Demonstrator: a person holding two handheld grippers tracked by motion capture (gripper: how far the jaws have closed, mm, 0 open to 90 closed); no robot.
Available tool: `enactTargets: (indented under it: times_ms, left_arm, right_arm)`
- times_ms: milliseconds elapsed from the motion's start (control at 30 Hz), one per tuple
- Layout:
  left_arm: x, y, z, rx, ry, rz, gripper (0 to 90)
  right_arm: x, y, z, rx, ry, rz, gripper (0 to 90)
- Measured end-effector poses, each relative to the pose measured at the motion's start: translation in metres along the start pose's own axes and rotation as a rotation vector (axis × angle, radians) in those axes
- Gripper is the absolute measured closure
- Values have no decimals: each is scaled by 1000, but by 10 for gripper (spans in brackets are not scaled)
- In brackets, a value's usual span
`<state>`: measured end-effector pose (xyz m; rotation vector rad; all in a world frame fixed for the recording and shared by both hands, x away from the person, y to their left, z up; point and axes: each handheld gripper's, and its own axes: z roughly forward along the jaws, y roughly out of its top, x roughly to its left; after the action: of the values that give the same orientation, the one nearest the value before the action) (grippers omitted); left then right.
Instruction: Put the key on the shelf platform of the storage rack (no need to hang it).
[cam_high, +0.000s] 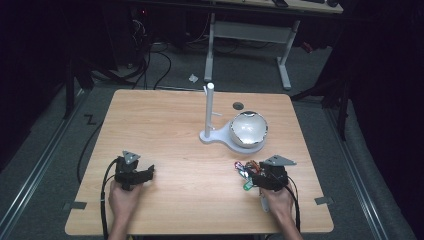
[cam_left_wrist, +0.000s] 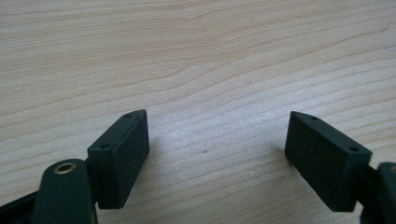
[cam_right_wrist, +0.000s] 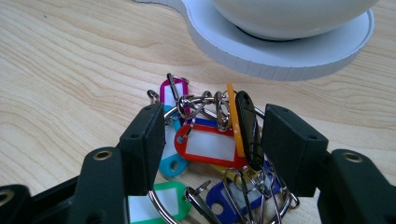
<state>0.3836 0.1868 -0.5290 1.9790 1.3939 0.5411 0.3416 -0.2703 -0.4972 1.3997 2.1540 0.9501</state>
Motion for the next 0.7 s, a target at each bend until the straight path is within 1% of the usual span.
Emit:
enactTargets:
  times_ms: [67,200,333,400,467,533,700]
  left_arm:
    - [0,0,0,0,0,0,223]
    - [0,0,0,0,0,0,223]
    - [0,0,0,0,0,0,223]
    - [0,0,0,0,0,0,223]
    - [0,0,0,0,0,0,223]
    - [0,0,0,0,0,0,223]
    - [0,0,0,0,0,0,223]
  right_arm:
    - [0,0,2,5,-6,-2,407]
    - [1,0,6,17,-1,-7,410]
    - [2,1,11,30,-16,-28,411]
    - [2,0,14,45,-28,-37,410]
    - [3,-1,18,67,-30,-42,404]
    - [2,-1,20,64,-21,-44,402]
    - [0,-1,22,58,4,-17,411]
